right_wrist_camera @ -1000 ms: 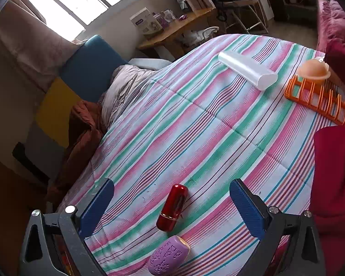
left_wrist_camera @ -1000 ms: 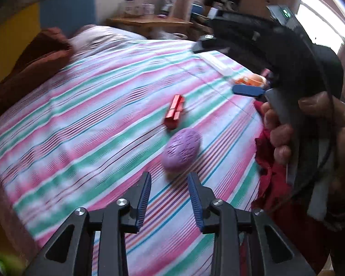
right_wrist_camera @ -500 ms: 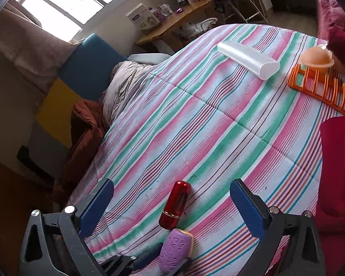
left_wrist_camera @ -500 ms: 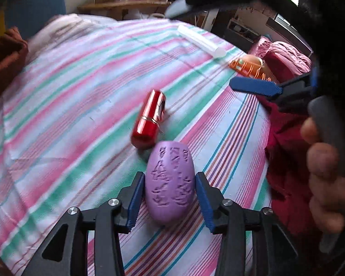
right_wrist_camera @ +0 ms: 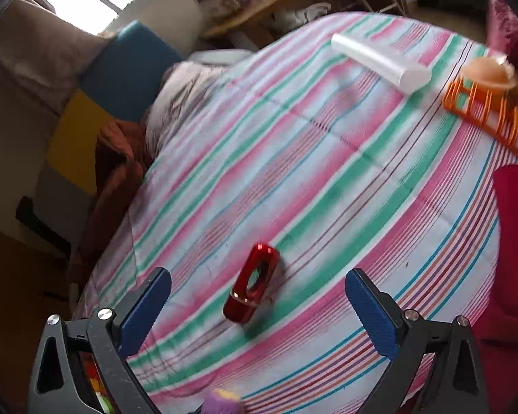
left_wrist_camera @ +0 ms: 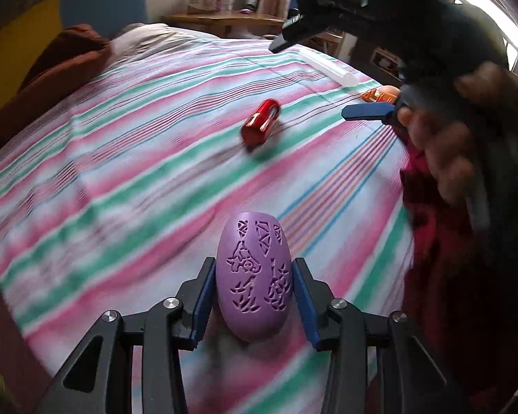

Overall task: Organize rigid objects
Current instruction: 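Grasp the purple egg-shaped box with the left tool while the right approaches the red lipstick, then grasp the red lipstick tube with the right tool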

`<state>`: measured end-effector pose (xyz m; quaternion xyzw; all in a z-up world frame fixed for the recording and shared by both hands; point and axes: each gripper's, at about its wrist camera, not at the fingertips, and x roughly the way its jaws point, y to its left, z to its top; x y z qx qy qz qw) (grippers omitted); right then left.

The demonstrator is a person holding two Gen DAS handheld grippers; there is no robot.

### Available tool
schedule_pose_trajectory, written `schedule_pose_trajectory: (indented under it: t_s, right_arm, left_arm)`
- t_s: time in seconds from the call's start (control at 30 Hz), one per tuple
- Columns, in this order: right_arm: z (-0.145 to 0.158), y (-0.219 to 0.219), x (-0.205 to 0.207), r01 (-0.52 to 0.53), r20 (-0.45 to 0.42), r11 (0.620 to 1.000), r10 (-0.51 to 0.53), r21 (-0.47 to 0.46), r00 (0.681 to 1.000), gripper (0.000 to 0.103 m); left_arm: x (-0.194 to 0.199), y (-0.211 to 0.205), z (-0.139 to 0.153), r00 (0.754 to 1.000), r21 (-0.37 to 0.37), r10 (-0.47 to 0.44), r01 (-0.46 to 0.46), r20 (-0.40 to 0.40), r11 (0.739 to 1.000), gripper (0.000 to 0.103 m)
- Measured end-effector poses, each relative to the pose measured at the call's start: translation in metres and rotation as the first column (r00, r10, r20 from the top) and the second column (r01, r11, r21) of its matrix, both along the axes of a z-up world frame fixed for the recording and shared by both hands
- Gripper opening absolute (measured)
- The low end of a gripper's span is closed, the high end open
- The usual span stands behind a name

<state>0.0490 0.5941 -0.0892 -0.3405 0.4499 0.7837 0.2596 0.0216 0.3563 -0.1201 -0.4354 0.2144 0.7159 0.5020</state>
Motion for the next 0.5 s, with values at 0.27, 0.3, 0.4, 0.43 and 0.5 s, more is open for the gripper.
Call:
schedule_pose_trajectory:
  t_s: [0.27,0.3,0.4,0.43,0.5]
  right_arm:
    - [-0.011,-0.014,-0.019,-0.089,0.102,0.996,0.088,0.011,0.991,0.090]
    - [-0.013,-0.016,-0.021,-0.101,0.116,0.995,0.099,0.009,0.988,0.086]
    - [-0.017,-0.016,-0.029,-0.115,0.151,0.993,0.112,0.014,0.982,0.081]
    - [-0.018,-0.016,-0.032,-0.117,0.159,0.993,0.113,0.014,0.981,0.080]
    - [-0.021,-0.015,-0.042,-0.117,0.178,0.993,0.111,0.022,0.978,0.075]
  left_arm:
    - [0.016,-0.047,0.000,0.999,0.004,0.044,-0.044,-0.030,0.999,0.043]
    - [0.018,-0.049,0.001,0.998,0.004,0.049,-0.048,-0.030,0.999,0.043]
    - [0.021,-0.057,0.003,0.997,0.004,0.066,-0.066,-0.028,0.998,0.043]
    - [0.022,-0.061,0.004,0.997,0.006,0.072,-0.072,-0.023,0.997,0.043]
    - [0.023,-0.067,0.005,0.996,0.010,0.082,-0.082,-0.018,0.997,0.043]
